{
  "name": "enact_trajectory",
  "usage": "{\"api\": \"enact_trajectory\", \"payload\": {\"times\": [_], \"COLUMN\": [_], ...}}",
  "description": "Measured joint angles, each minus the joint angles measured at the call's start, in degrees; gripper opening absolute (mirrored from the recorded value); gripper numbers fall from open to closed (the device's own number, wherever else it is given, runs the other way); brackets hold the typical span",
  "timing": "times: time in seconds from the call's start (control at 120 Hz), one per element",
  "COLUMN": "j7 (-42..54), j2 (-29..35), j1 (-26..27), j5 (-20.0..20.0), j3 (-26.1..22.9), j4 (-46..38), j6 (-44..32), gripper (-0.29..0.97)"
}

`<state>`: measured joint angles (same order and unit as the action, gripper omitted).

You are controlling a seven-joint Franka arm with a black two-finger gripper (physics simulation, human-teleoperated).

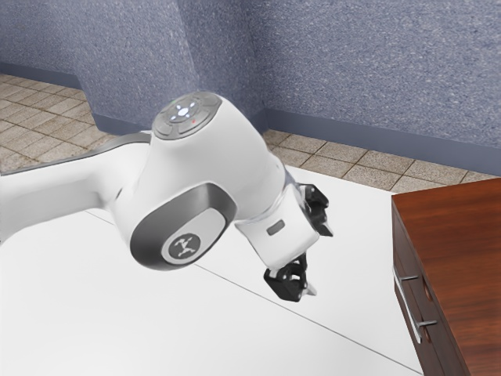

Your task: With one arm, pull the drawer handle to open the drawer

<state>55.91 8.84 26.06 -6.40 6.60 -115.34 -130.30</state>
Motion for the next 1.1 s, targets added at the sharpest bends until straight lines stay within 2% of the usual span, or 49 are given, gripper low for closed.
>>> {"api": "enact_trajectory", "payload": {"times": [0.067, 0.183, 0.325, 0.533, 0.717, 1.1], "j7": [1.68, 4.21, 6.81, 10.04, 12.15, 14.89], "j2": [0.23, 0.32, 2.42, 3.20, 2.85, 0.84], "j1": [3.01, 5.81, 6.33, 7.50, 14.71, 17.35], "j5": [-0.80, -3.75, -5.76, -6.38, -6.87, -10.68], "j3": [1.99, 2.75, 3.17, 3.42, 9.17, 9.39], "j4": [-1.47, -2.77, -5.97, -7.48, -8.05, -8.19], "j6": [-2.33, -5.86, -10.37, -16.06, -18.20, -19.40], "gripper": [0.68, 0.68, 0.68, 0.68, 0.68, 0.68]}}
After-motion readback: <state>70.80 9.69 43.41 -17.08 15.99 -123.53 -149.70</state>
